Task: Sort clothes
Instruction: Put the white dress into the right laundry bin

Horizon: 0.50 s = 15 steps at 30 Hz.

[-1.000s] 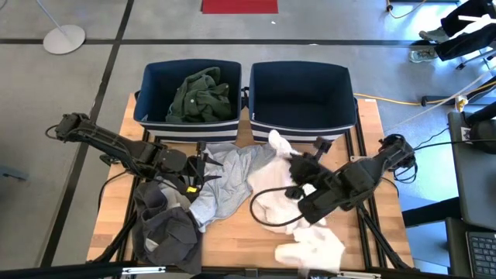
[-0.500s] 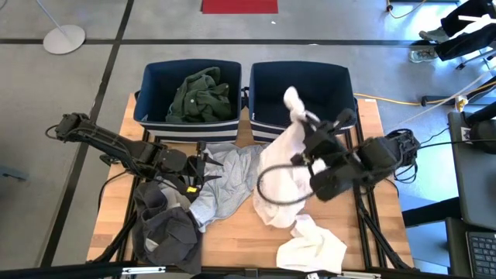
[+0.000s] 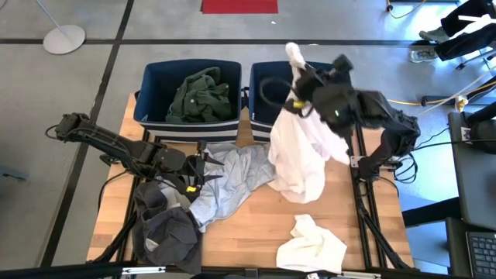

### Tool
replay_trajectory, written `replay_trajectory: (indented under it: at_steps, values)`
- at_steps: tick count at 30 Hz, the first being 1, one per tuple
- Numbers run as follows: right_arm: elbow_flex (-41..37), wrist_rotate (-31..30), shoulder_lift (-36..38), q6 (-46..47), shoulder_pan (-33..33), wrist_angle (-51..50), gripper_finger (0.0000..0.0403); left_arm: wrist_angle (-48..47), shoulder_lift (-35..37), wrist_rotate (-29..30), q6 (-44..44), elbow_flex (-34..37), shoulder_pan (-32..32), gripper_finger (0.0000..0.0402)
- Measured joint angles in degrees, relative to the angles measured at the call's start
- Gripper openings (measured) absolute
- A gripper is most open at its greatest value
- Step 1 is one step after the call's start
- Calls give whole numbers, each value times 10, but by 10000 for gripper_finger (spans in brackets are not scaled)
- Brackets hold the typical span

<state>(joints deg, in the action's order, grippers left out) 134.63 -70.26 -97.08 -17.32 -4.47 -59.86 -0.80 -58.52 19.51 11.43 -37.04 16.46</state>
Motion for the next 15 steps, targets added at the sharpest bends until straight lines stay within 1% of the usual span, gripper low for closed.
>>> replay_trajectory:
  at_steps: [3, 8, 11, 15]
  values:
    - [-5, 66, 1, 53, 61, -14, 25, -1, 0, 0, 0, 0, 0, 172]
    - [-35, 157, 1, 132, 151, -35, 25, -2, 0, 0, 4, 0, 0, 172]
    - [-68, 207, 1, 193, 199, -36, 25, 0, 0, 0, 8, 0, 0, 172]
    - [-124, 270, 1, 231, 245, -31, 26, 0, 0, 0, 8, 0, 0, 172]
